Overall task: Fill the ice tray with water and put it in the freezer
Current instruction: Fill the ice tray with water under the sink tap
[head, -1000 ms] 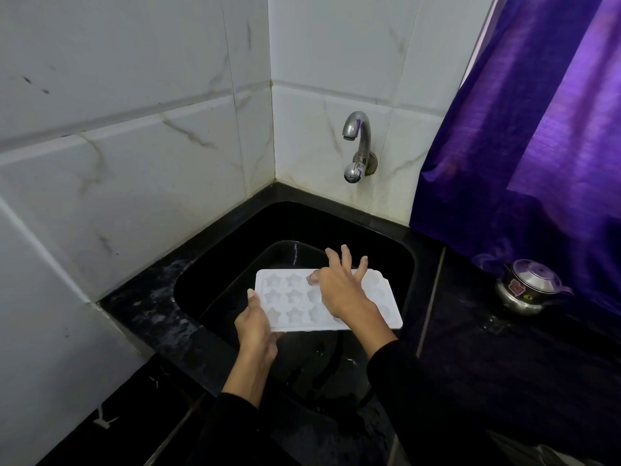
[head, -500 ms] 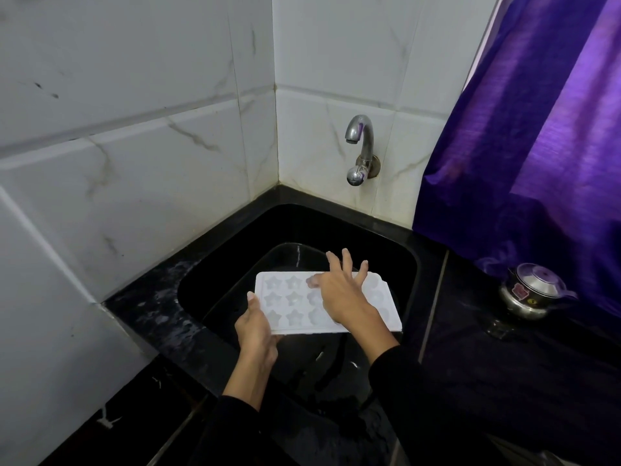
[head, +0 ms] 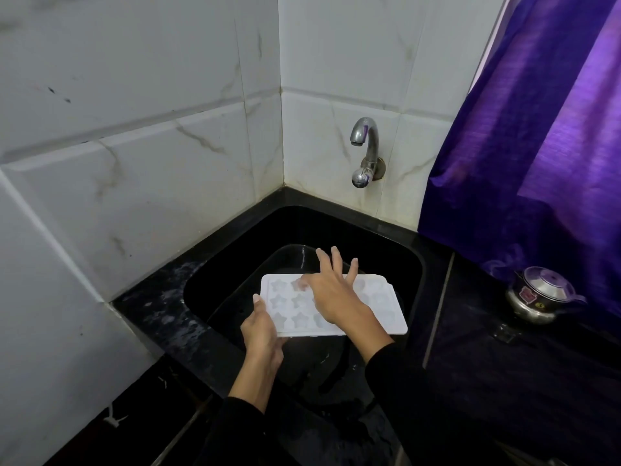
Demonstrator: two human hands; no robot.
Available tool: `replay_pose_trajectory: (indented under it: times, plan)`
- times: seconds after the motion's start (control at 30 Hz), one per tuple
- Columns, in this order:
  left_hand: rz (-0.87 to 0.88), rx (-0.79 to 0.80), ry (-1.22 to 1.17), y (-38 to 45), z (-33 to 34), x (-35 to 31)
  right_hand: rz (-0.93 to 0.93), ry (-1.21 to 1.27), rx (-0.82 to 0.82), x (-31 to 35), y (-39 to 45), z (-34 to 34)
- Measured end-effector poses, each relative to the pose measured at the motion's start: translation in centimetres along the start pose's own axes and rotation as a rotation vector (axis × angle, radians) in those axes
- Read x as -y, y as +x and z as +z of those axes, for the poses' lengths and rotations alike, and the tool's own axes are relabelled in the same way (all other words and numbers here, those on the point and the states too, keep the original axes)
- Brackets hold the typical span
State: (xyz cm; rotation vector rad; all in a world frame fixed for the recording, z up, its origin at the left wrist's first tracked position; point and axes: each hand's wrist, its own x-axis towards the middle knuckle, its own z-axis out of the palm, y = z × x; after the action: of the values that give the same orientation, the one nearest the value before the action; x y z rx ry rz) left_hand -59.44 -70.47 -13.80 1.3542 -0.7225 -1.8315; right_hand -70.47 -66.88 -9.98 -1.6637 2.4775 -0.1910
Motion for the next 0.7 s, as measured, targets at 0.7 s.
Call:
replay_pose_trajectory:
  times: [0.7]
  plan:
    - [-0.016, -0.003, -0.011, -0.11, -0.04, 0.79, -0.021, -0.126, 0.010, 0.46, 0.14, 0.73]
